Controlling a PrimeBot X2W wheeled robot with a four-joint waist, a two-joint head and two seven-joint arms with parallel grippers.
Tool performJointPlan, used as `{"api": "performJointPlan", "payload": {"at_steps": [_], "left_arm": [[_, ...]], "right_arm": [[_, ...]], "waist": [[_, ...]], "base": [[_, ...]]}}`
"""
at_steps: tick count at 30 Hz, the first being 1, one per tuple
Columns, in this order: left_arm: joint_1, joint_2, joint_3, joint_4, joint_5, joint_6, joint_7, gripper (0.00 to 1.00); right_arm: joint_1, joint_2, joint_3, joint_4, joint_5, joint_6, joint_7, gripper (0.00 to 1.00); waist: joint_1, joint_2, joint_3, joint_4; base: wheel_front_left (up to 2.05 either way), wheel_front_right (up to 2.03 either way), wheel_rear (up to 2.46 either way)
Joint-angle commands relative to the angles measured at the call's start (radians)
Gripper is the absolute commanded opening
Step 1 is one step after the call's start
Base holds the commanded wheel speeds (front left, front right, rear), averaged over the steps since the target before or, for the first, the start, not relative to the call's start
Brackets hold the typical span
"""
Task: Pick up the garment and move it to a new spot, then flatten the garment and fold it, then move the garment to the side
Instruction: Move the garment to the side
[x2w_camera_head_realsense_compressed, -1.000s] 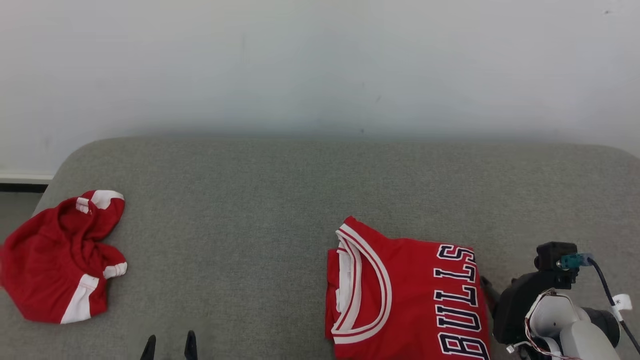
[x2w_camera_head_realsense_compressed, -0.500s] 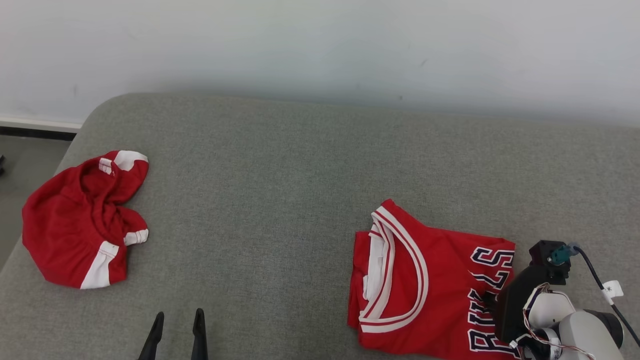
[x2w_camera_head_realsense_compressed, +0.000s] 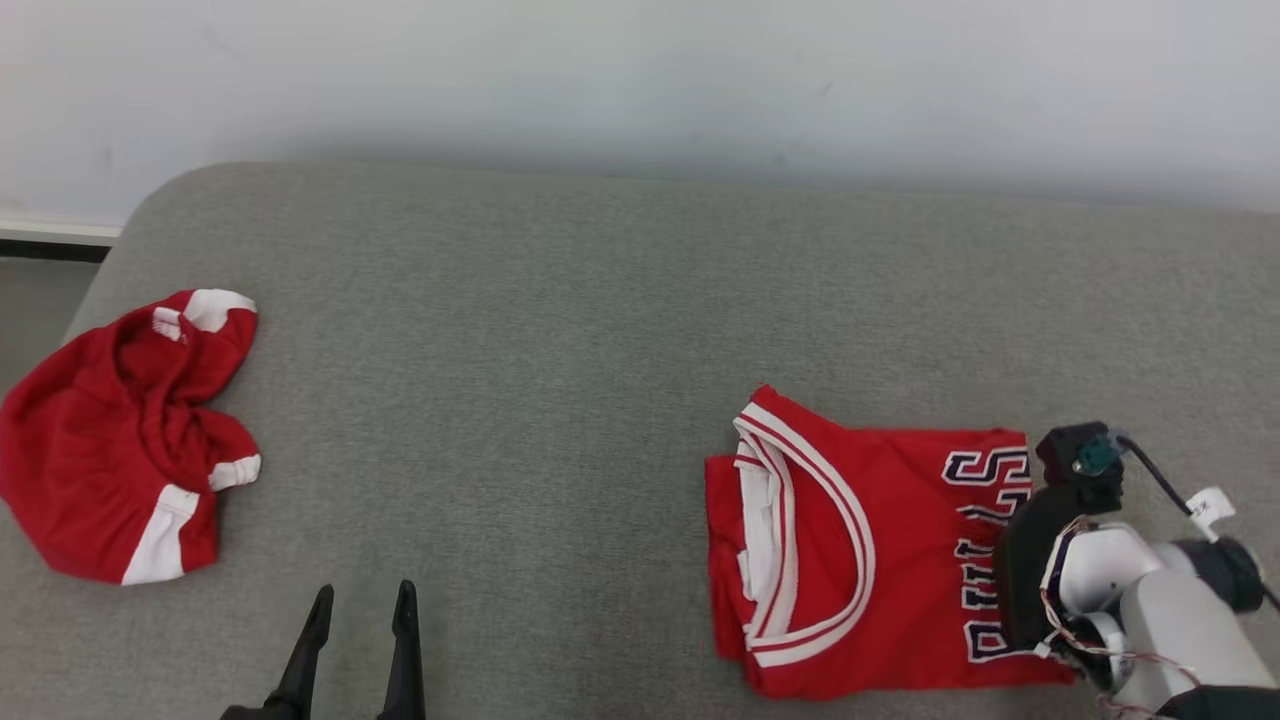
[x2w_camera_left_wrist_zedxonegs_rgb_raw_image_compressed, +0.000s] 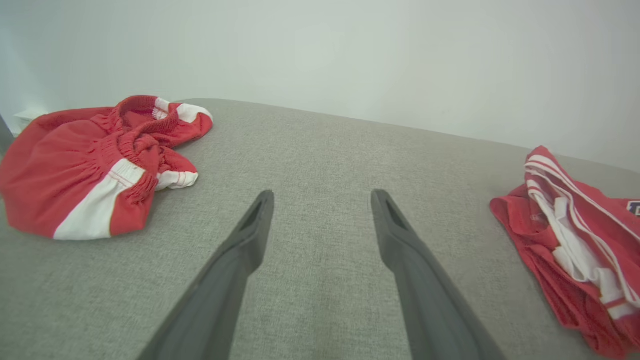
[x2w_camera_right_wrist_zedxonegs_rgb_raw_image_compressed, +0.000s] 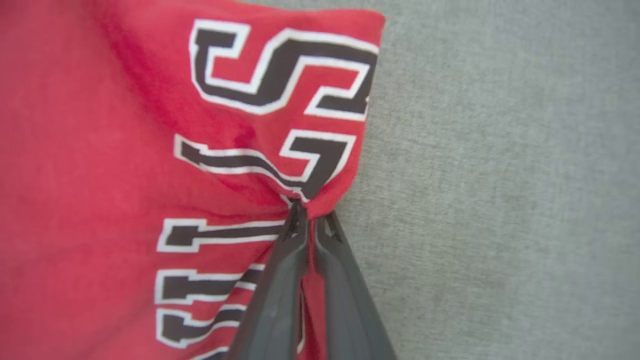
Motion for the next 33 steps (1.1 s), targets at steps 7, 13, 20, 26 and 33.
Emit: {"api": "performJointPlan", "payload": {"at_steps": [7, 13, 20, 26, 33], "left_arm": [[-0.046, 0.000, -0.003, -0.053, 0.023, -0.006, -0.003, 1.00], [-0.077, 0.000, -0.011, -0.085, 0.046, -0.016, -0.003, 1.00], [-0.142, 0.003, -0.026, -0.101, 0.092, -0.031, -0.003, 1.00], [-0.183, 0.026, -0.036, -0.115, 0.118, -0.037, -0.003, 1.00], [-0.212, 0.061, -0.052, -0.145, 0.139, -0.042, -0.003, 1.00]], "right_arm": [[-0.076, -0.170, 0.150, -0.072, 0.045, -0.004, -0.013, 0.00], [-0.183, -0.255, 0.223, -0.068, 0.082, -0.004, -0.067, 0.00], [-0.297, -0.316, 0.244, 0.030, 0.068, -0.004, -0.183, 0.00], [-0.373, -0.348, 0.208, 0.140, 0.041, -0.004, -0.307, 0.00], [-0.448, -0.365, 0.169, 0.224, 0.010, -0.004, -0.409, 0.00]], "waist": [[-0.0001, -0.0002, 0.049, -0.098], [-0.0001, -0.0002, 0.109, -0.208], [-0.0001, -0.0002, 0.184, -0.307], [-0.0001, -0.0002, 0.241, -0.355], [-0.0001, -0.0002, 0.307, -0.387]], "base": [[0.00, 0.00, 0.00], [0.00, 0.00, 0.00], [0.00, 0.00, 0.00], [0.00, 0.00, 0.00], [0.00, 0.00, 0.00]]}}
